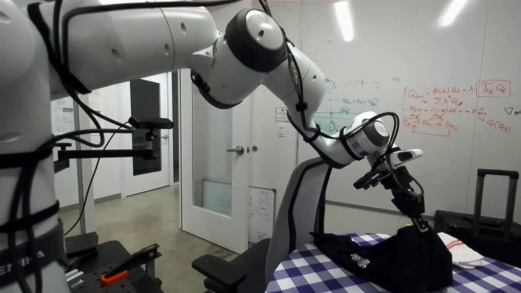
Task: Pick up the cloth from the chair and put it on the table
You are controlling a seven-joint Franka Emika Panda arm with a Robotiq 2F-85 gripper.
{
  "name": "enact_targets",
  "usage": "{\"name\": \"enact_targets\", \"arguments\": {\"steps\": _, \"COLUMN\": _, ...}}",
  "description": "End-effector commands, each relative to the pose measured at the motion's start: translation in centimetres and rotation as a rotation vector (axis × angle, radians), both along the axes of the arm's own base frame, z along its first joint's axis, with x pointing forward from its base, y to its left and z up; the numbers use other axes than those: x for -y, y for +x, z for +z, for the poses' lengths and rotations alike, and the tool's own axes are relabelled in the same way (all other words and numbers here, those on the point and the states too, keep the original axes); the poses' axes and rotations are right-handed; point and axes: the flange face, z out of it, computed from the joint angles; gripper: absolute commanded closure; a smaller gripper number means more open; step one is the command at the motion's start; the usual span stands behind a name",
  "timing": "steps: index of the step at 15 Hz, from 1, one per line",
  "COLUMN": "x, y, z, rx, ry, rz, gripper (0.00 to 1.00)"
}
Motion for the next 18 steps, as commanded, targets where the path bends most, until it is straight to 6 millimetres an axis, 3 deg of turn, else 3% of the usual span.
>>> {"name": "enact_targets", "arguments": {"steps": 1, "x": 0.0, "y": 0.2, "z": 0.1, "rx": 0.042, "ry": 0.062, "rz": -0.082, "gripper": 0.98}}
{"name": "enact_targets", "arguments": {"steps": 6, "x": 0.9, "y": -1.7, "z": -0.4, "rx": 0.094, "ry": 0.096, "rz": -0.125, "gripper": 0.98}}
{"name": "enact_targets", "arguments": {"steps": 13, "x": 3.8, "y": -5.6, "z": -1.8, "rx": 0.166, "ry": -0.042, "rz": -0.310, "gripper": 0.98}}
{"name": "enact_targets", "arguments": {"steps": 17, "x": 4.0, "y": -7.6, "z": -2.3, "rx": 0.169, "ry": -0.077, "rz": -0.396, "gripper": 0.98}}
{"name": "enact_targets", "arguments": {"steps": 18, "x": 3.9, "y": -8.0, "z": -2.4, "rx": 0.166, "ry": -0.071, "rz": -0.412, "gripper": 0.68}}
